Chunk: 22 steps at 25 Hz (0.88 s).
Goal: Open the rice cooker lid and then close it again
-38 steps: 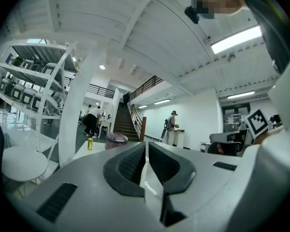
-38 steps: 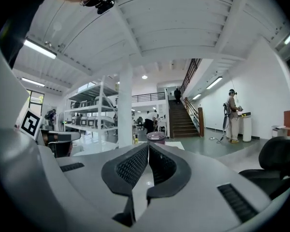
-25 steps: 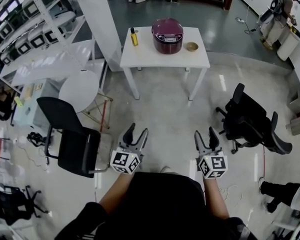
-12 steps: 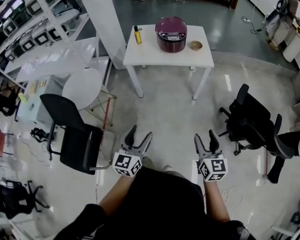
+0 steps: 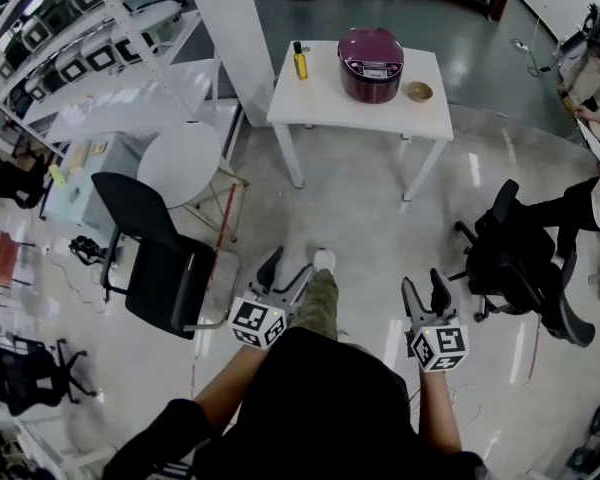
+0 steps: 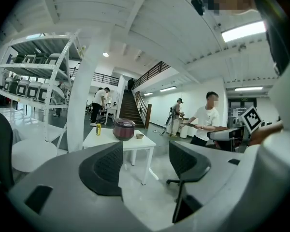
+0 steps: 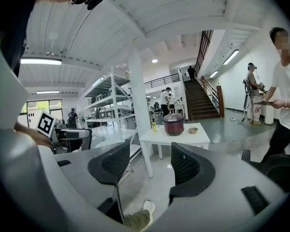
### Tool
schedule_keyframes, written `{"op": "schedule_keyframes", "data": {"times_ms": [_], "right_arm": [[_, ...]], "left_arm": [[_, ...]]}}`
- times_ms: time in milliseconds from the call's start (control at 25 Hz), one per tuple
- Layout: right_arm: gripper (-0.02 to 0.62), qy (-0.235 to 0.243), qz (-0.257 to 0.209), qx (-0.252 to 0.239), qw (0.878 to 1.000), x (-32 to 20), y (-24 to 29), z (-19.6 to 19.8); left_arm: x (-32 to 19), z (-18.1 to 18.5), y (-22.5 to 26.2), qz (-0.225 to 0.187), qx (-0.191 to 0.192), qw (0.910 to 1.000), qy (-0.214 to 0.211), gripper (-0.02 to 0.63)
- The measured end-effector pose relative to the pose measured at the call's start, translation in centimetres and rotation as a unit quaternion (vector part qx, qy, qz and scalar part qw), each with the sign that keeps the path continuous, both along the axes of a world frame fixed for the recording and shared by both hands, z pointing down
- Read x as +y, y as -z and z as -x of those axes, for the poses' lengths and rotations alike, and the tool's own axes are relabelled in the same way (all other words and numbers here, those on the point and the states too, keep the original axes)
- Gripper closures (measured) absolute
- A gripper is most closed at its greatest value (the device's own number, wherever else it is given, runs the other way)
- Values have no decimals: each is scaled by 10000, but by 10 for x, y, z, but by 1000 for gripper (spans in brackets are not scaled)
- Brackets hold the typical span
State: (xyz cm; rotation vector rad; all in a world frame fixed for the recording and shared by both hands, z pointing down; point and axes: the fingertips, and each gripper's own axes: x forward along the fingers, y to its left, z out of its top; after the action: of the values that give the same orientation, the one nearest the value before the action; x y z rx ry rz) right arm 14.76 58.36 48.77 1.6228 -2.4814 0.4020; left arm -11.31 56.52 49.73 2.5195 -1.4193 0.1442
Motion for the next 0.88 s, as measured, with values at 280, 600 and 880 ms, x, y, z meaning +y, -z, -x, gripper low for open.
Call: {"op": "schedule_keyframes", "data": {"times_ms": [280,600,880], "right_arm": [[360,-338,-74,24,9994,-58,7,-15],[360,-331,-311,178,9988,-169,27,-18],[360,-491,-310,174,9982,-276,50,-14]], "left_arm": [[-70,-1,-4,20,273,9996,-34,331],[-182,-7,9,-194,425,9989,18,331],[-286,-27,29,-149,550,9978,-338,331]]}}
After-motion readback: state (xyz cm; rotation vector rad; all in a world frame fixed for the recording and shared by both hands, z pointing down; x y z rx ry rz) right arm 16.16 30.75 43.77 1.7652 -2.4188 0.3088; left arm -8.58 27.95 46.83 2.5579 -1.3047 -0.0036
